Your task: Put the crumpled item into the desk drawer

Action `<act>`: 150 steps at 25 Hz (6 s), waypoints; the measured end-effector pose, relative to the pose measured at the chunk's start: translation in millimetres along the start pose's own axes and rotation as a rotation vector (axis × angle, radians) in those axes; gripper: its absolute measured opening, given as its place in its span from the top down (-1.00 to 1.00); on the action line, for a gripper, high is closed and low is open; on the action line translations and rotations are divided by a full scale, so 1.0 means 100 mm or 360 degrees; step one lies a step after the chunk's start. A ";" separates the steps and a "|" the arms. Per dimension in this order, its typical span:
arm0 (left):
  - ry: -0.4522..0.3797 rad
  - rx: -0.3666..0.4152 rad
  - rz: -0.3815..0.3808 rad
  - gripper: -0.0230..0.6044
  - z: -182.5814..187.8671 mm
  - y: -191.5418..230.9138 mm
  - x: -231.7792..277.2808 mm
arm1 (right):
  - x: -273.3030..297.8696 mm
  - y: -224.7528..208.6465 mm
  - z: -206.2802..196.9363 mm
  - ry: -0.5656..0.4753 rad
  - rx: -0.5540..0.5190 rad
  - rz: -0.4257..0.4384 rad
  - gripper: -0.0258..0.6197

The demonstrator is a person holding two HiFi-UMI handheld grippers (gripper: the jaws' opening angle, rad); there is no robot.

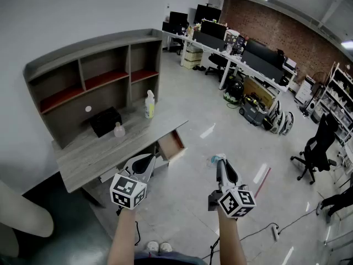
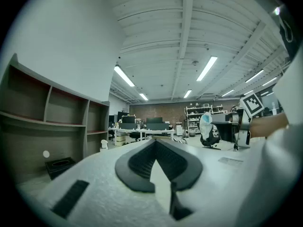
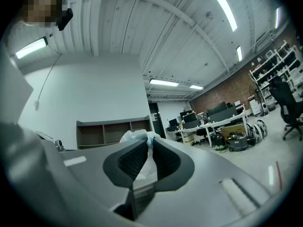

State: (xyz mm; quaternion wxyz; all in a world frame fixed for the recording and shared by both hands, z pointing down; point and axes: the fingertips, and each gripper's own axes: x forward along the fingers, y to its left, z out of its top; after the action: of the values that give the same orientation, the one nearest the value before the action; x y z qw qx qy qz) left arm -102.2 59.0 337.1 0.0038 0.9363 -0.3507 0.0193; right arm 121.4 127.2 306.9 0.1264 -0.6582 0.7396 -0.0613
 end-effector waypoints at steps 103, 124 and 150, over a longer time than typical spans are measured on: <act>0.0353 -0.0511 0.0762 0.93 -2.63 2.17 2.99 | 4.41 -1.64 -4.23 0.1347 0.0084 0.0816 0.37; -0.0140 0.0119 0.0726 0.93 0.55 2.80 3.53 | 5.50 -1.39 0.07 0.0022 -0.0031 0.0759 0.89; -0.0212 0.0143 0.0769 0.93 0.82 2.65 3.46 | 5.18 -1.41 0.20 0.0032 -0.0111 0.0779 0.89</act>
State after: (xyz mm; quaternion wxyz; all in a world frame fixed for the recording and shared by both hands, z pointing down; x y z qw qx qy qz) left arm -12.6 -369.7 267.2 -0.0655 0.8238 -0.5625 -0.0265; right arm 209.4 -401.4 269.3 0.1072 -0.4629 0.8798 -0.0098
